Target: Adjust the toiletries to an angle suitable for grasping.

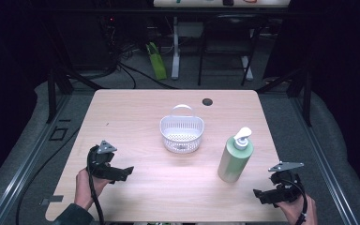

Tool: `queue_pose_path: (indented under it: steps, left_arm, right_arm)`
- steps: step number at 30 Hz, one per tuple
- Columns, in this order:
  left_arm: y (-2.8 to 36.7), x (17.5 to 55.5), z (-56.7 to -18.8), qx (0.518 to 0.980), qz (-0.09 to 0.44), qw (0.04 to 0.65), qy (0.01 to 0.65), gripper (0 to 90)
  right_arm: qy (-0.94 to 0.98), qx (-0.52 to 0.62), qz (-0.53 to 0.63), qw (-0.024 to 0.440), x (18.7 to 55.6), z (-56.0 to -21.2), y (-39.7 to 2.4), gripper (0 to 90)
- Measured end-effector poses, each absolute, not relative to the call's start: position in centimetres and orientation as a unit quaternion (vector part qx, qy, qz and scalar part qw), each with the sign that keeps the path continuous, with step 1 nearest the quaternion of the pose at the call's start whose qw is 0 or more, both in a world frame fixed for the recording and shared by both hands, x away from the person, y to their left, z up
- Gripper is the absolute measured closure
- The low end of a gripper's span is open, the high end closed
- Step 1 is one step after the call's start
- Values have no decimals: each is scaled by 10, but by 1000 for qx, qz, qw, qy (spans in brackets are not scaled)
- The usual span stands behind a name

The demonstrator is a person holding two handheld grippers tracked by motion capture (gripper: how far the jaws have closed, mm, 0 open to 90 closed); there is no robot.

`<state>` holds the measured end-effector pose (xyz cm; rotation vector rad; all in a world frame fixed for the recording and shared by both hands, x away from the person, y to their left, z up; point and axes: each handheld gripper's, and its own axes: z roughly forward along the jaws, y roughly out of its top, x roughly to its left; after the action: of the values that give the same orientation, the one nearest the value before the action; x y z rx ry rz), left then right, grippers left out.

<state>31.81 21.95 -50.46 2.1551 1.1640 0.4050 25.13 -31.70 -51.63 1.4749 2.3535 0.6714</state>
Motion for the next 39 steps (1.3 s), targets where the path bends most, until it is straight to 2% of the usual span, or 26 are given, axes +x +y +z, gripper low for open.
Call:
queue_pose_path:
  steps: [14,21,30,39]
  left_arm:
    - [215,322,-508,829,148,318,437,0]
    - [215,324,-508,827,150,319,437,0]
    - [213,326,-509,828,152,319,436,0]
    - [210,325,-509,831,151,316,432,0]
  right_arm:
    - [814,498,265,138,251,-509,-312,0]
    - [810,489,286,152,251,-504,-309,0]
    - [813,477,305,140,253,-500,-299,0]
    - [818,440,334,159,259,-489,-285,0]
